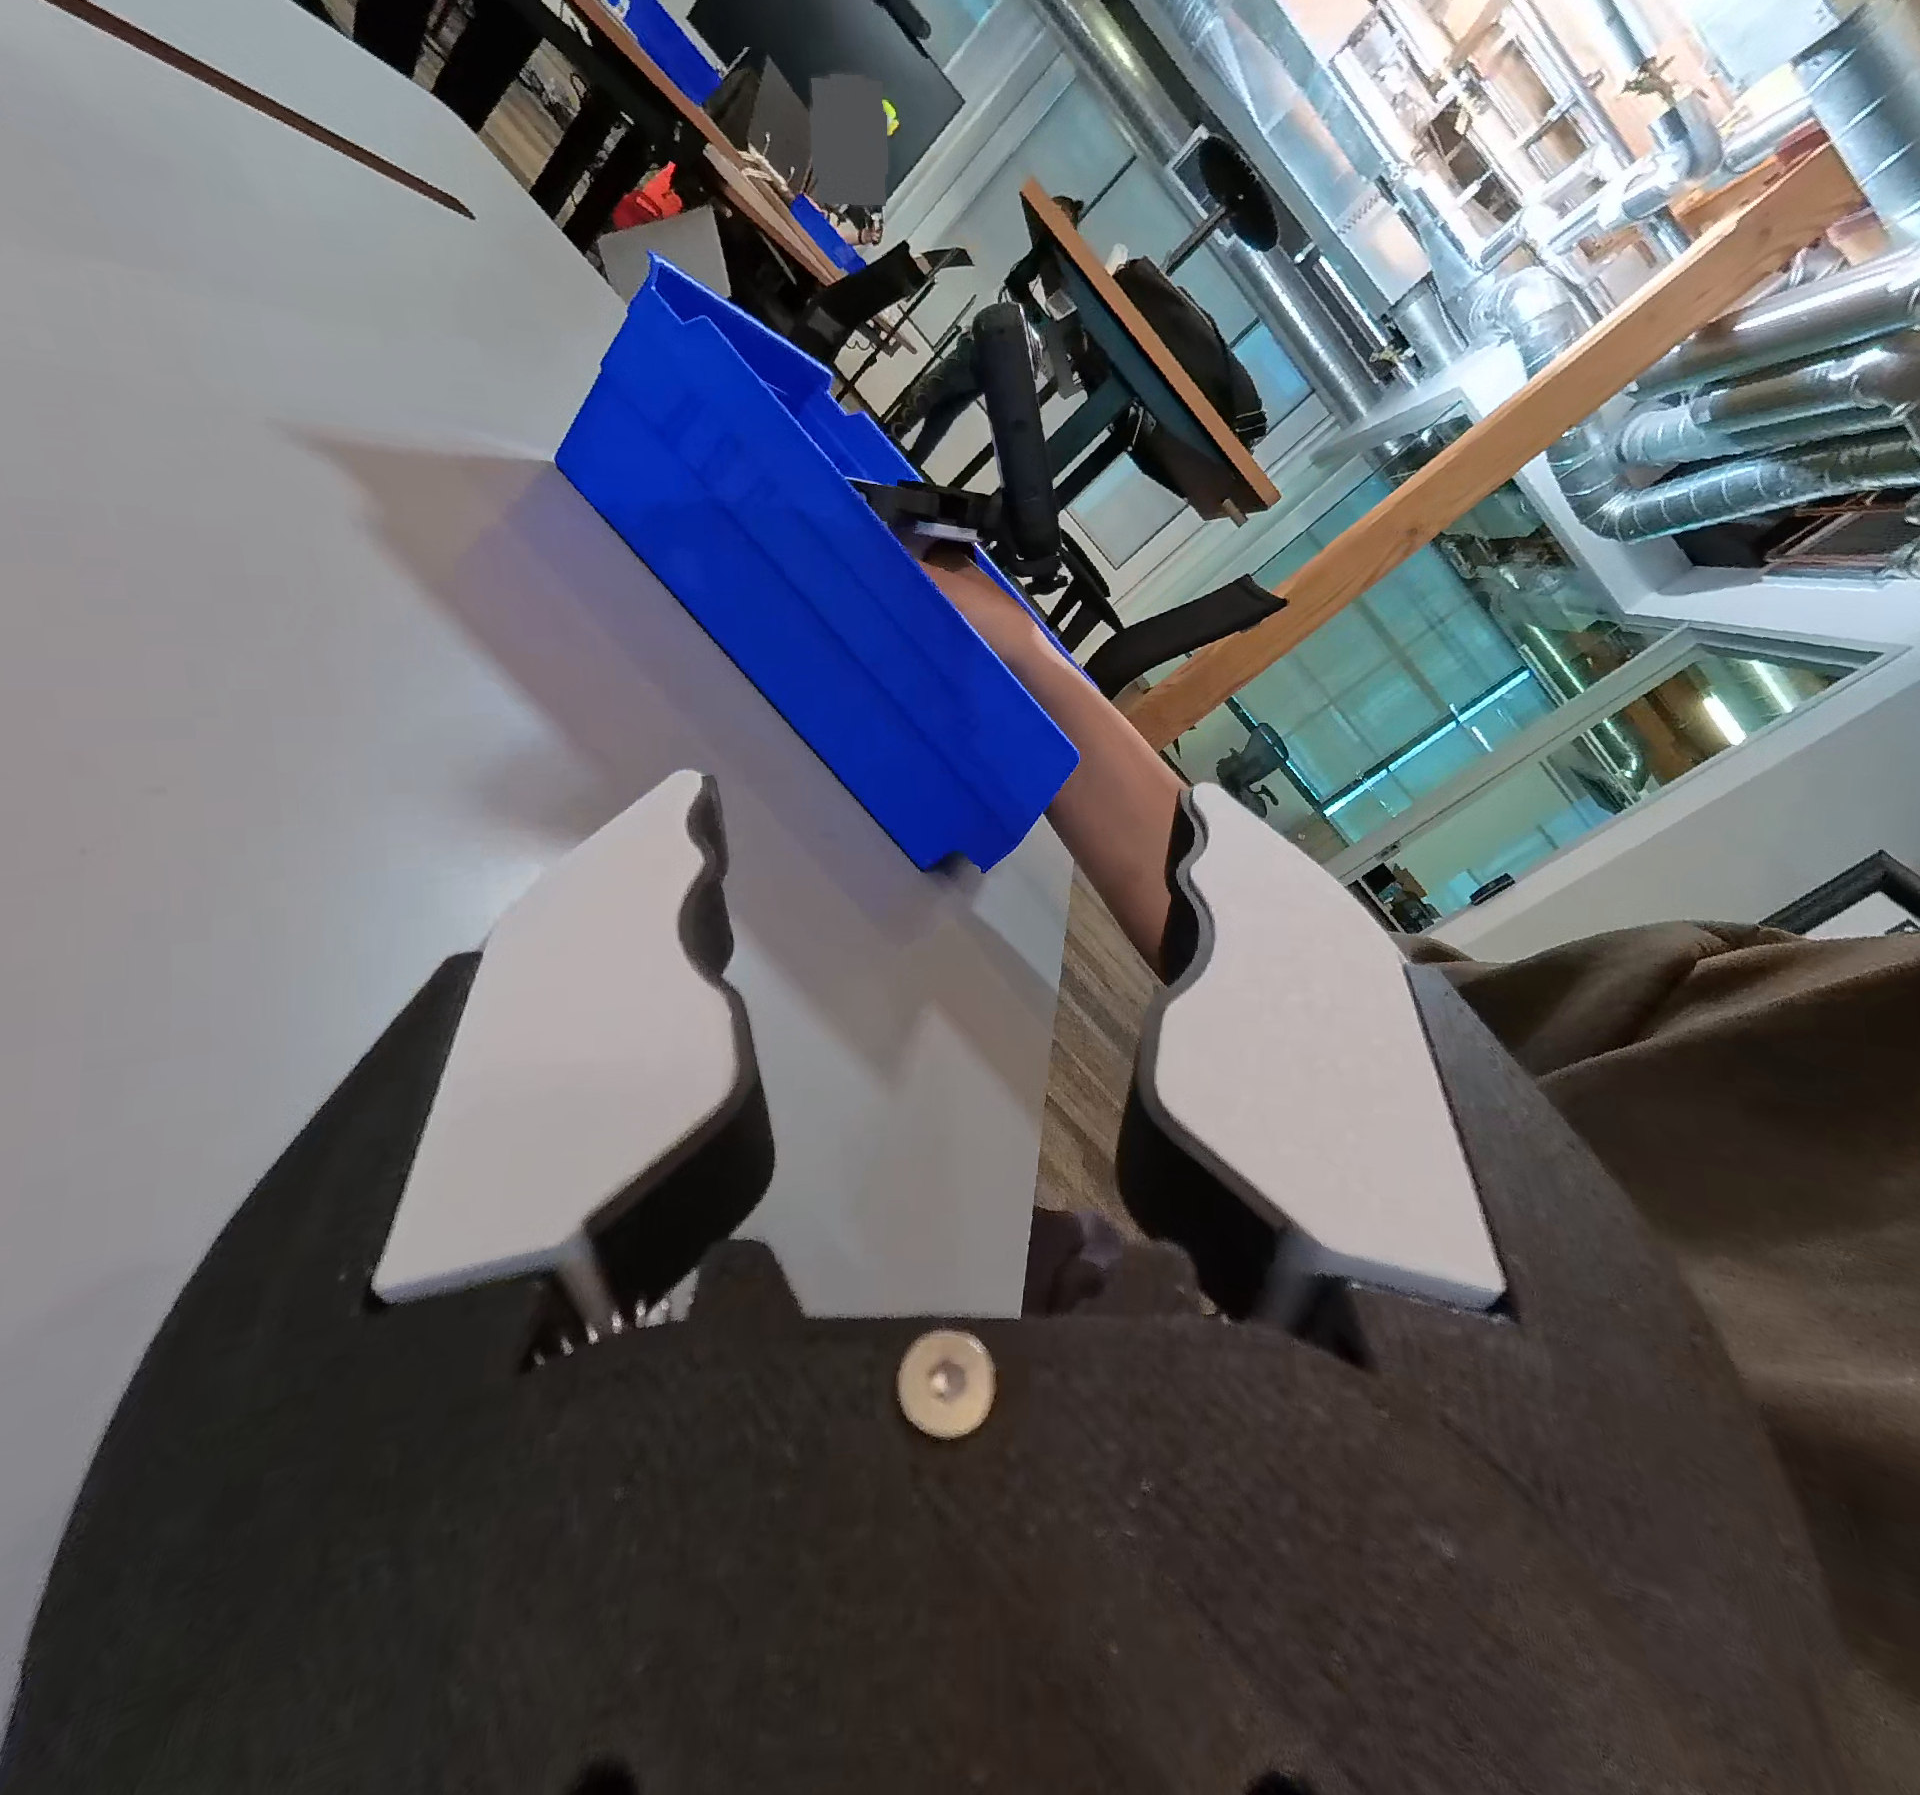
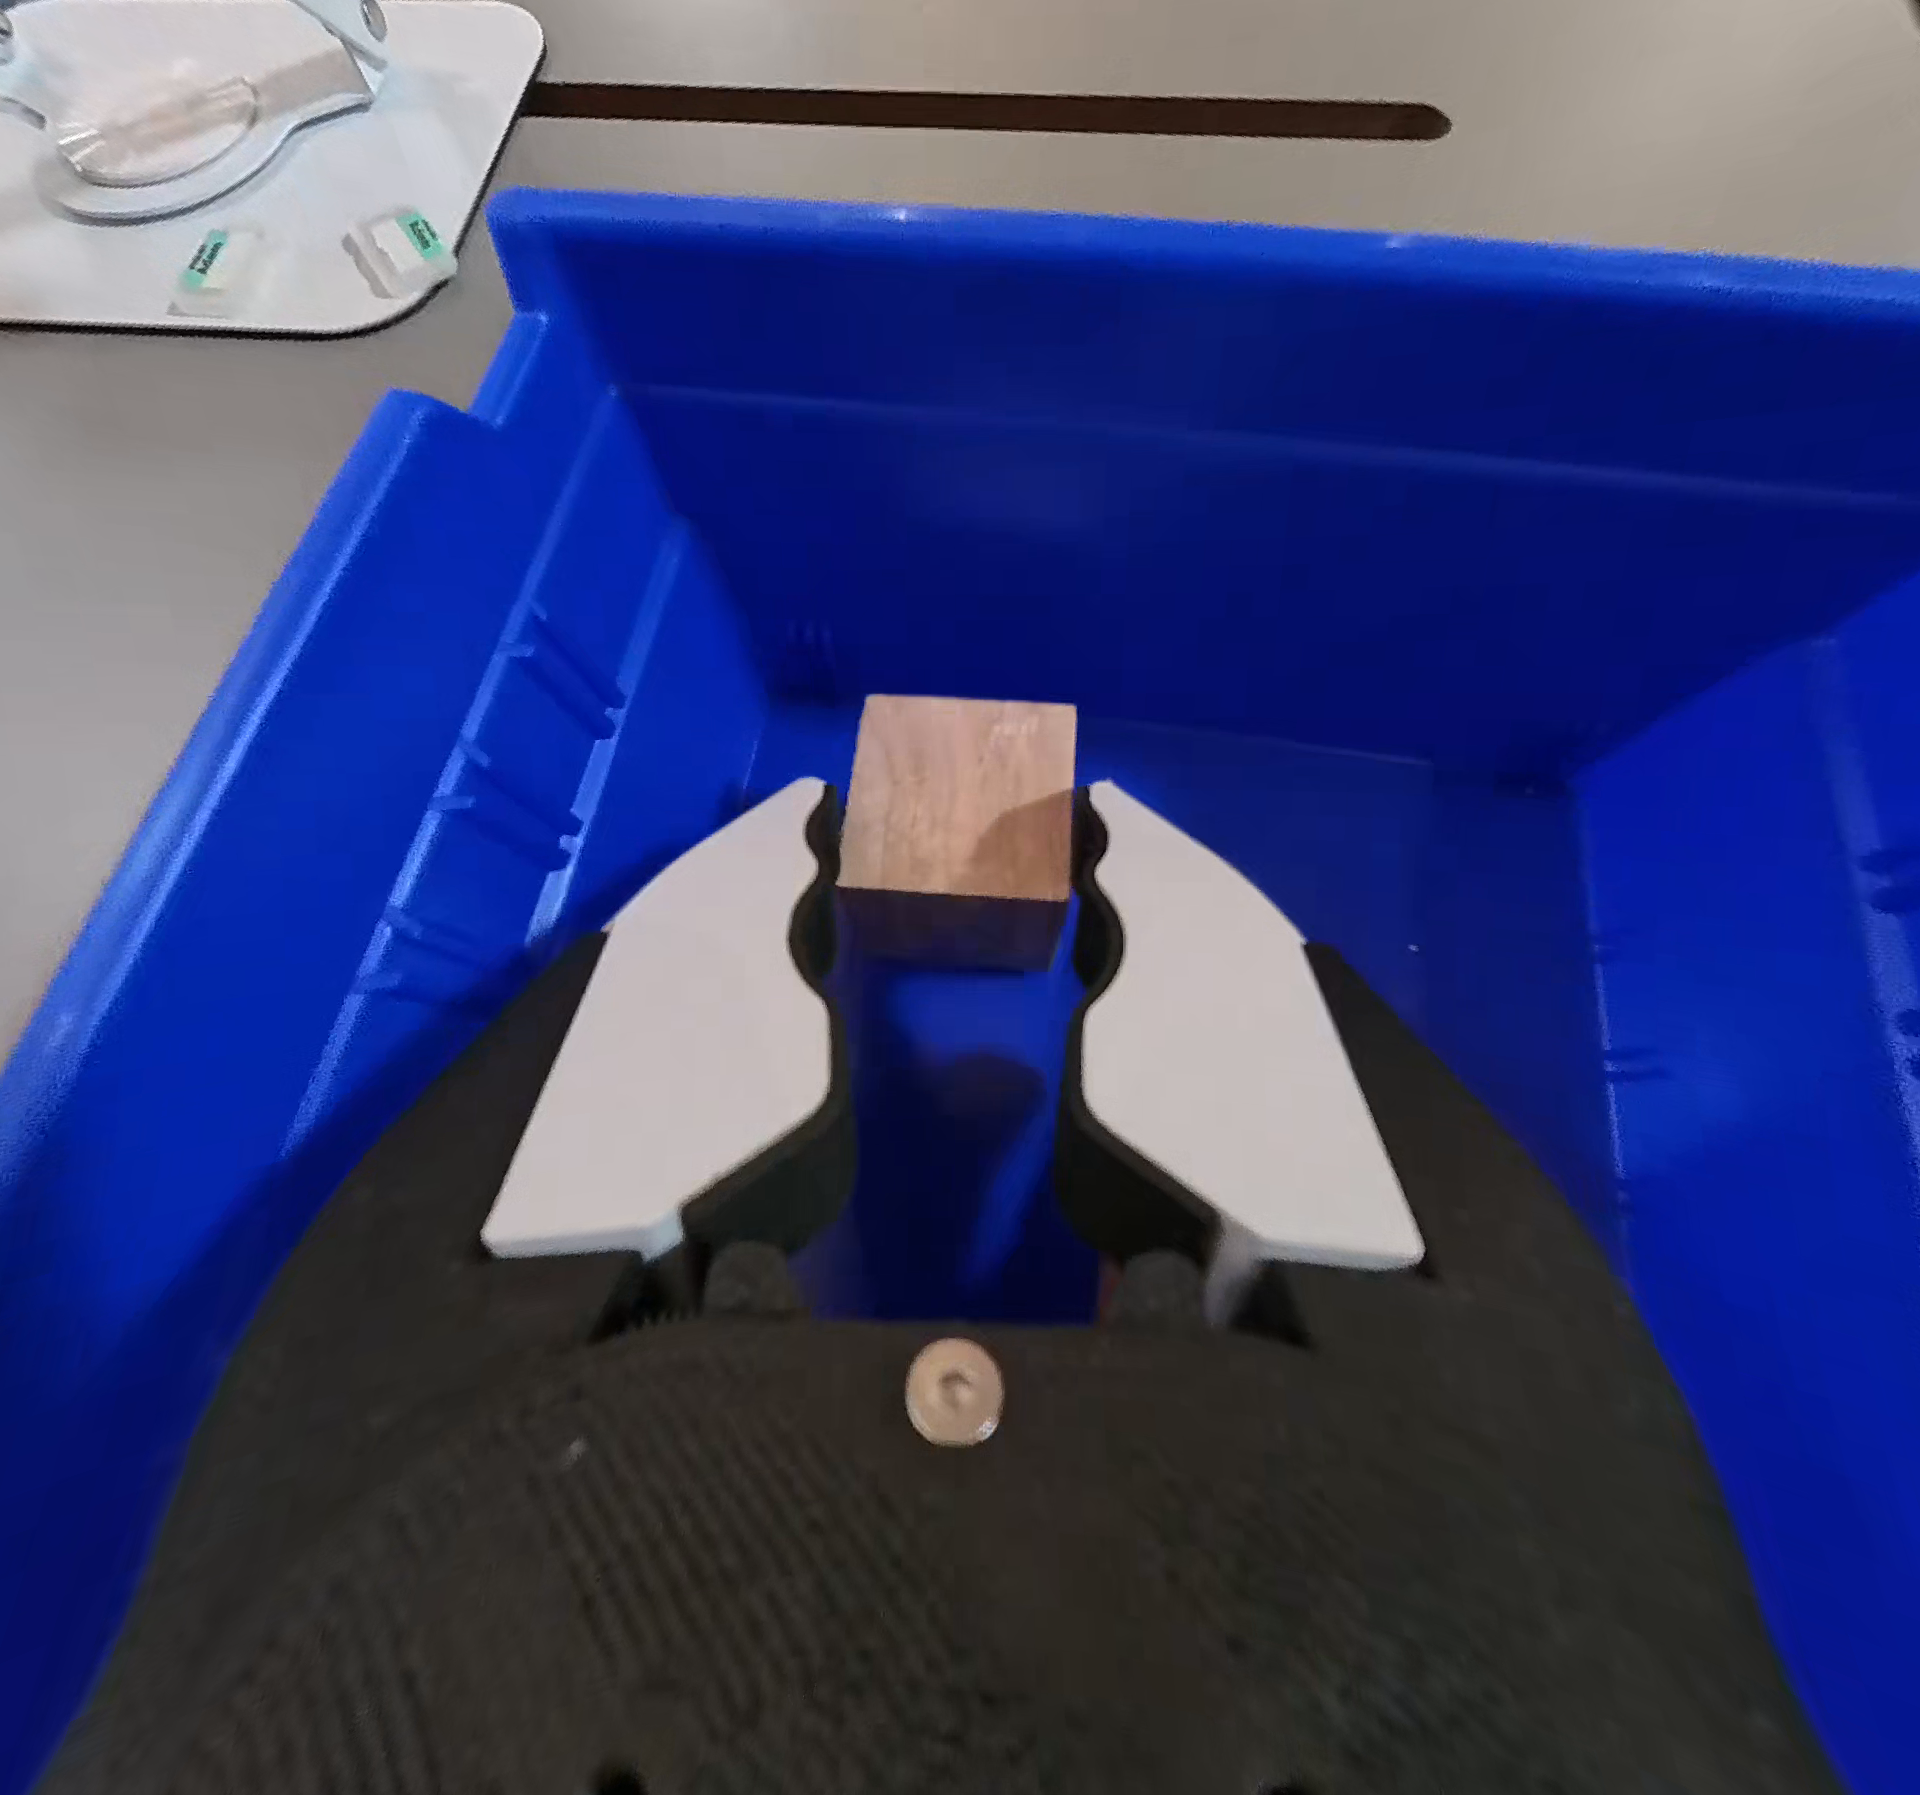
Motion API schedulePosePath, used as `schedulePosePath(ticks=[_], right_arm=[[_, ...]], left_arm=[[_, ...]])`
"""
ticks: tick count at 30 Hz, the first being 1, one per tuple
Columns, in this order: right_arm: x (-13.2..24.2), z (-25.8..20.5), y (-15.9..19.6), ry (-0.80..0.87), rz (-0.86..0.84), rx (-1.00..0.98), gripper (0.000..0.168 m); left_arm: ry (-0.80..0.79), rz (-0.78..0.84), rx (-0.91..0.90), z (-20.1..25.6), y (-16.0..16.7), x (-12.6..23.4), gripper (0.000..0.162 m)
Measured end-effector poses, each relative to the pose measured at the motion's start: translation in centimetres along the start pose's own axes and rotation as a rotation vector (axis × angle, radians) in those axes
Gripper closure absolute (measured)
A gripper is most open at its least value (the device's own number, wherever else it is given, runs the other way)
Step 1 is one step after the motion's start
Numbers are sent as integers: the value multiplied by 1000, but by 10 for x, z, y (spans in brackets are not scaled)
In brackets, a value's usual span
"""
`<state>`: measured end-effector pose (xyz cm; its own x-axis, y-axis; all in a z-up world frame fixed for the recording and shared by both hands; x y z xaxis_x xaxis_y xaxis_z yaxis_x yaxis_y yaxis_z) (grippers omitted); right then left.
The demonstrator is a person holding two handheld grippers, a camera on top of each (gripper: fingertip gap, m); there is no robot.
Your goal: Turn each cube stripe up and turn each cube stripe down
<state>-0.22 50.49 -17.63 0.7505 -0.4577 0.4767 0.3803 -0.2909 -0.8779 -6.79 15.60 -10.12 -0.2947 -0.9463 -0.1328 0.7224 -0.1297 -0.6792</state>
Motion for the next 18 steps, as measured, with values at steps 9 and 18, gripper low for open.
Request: schedulePosePath(ticks=[9,18], right_arm=[[24,5,-29,-3,77,-35,107],[113,-61,-129,-198,461,-67,109]], left_arm=[[11,14,16,1,-5,3,82],[-28,17,-46,-5,-10,5,82]])
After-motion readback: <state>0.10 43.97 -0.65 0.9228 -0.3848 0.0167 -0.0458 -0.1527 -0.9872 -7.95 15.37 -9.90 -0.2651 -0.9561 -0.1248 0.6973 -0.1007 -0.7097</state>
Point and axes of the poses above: each gripper's, where its closed fingertips meet, x back along the fingers, y out of its underside, z = x × y across the jaws, the point moved 2 cm from there along x, back along the fingers, and after that the axes turned 8 degrees about z, right-handed, at the moved point
